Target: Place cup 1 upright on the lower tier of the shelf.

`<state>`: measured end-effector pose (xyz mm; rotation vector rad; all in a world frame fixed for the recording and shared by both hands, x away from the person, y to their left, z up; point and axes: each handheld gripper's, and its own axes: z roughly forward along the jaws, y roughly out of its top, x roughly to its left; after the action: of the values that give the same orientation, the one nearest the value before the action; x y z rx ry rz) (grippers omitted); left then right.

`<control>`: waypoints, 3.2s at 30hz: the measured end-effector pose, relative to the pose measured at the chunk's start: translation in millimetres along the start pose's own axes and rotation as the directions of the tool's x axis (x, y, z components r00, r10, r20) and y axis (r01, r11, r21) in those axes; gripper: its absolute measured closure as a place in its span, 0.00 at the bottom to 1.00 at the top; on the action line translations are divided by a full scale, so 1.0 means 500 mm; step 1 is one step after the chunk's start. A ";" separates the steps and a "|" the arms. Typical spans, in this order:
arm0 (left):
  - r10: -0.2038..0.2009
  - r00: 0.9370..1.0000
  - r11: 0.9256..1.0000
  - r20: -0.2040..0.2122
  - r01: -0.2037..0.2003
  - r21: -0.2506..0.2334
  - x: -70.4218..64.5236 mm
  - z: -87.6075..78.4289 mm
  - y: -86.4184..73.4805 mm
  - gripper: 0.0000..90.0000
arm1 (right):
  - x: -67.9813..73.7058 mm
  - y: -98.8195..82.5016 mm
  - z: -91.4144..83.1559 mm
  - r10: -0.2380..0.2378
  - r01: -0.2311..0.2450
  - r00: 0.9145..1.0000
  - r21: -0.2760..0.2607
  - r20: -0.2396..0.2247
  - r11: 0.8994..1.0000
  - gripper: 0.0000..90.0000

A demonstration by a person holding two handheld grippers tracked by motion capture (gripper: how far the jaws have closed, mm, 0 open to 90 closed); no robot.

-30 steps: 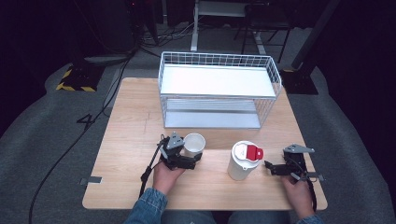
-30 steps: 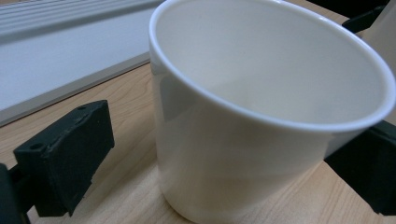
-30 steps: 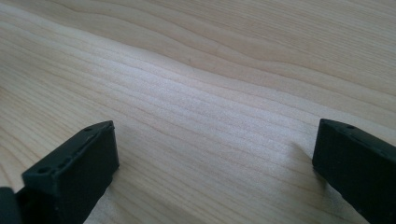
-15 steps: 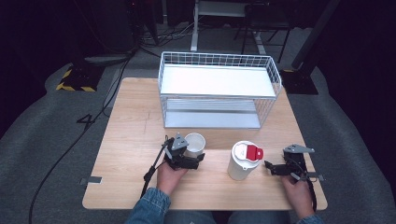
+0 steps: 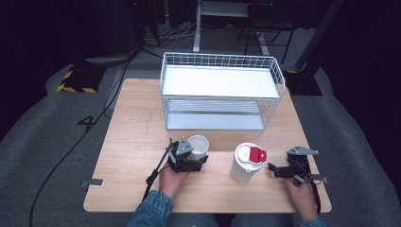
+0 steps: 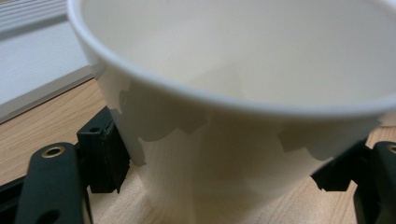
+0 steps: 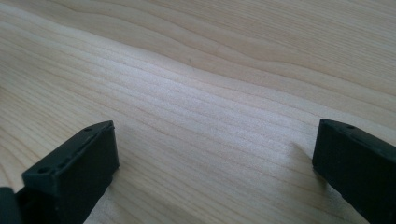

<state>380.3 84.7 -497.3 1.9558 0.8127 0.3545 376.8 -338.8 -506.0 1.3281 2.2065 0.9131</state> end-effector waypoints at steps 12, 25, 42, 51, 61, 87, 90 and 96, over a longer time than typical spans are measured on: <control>-0.031 1.000 1.000 0.005 0.031 0.002 -0.010 -0.020 0.017 0.24 | 0.000 0.000 0.000 0.000 0.000 1.000 0.000 0.000 1.000 0.00; -0.022 1.000 0.999 -0.002 0.022 -0.033 -0.016 -0.054 0.089 0.25 | 0.000 0.000 0.000 0.000 0.000 1.000 0.000 0.000 1.000 0.00; -0.033 0.999 0.996 -0.010 0.032 -0.082 0.003 -0.054 0.154 0.25 | 0.000 0.000 0.000 0.000 0.000 1.000 0.000 0.000 1.000 0.01; -0.039 0.998 0.992 -0.050 0.033 -0.123 0.005 -0.009 0.168 0.24 | 0.000 0.000 0.000 0.000 0.000 1.000 0.000 0.000 1.000 0.01; -0.084 0.991 0.988 -0.109 0.069 -0.136 0.024 0.041 0.166 0.25 | 0.000 0.000 0.000 0.000 0.000 1.000 0.000 0.000 1.000 0.01; -0.115 0.970 0.986 -0.213 0.084 -0.147 0.081 0.151 0.173 0.25 | 0.000 0.000 0.000 0.000 0.000 1.000 0.000 0.000 1.000 0.01; -0.107 0.970 0.987 -0.217 0.078 -0.141 0.085 0.159 0.180 0.25 | 0.000 0.000 0.000 0.000 0.000 1.000 0.000 0.000 1.000 0.01; -0.106 0.968 0.989 -0.228 0.079 -0.123 0.092 0.184 0.187 0.25 | 0.000 0.000 0.000 0.000 0.000 1.000 0.000 0.000 1.000 0.01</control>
<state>501.7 23.8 -467.2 1.7847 1.0098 0.5716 376.8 -338.8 -506.0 1.3279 2.2064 0.9130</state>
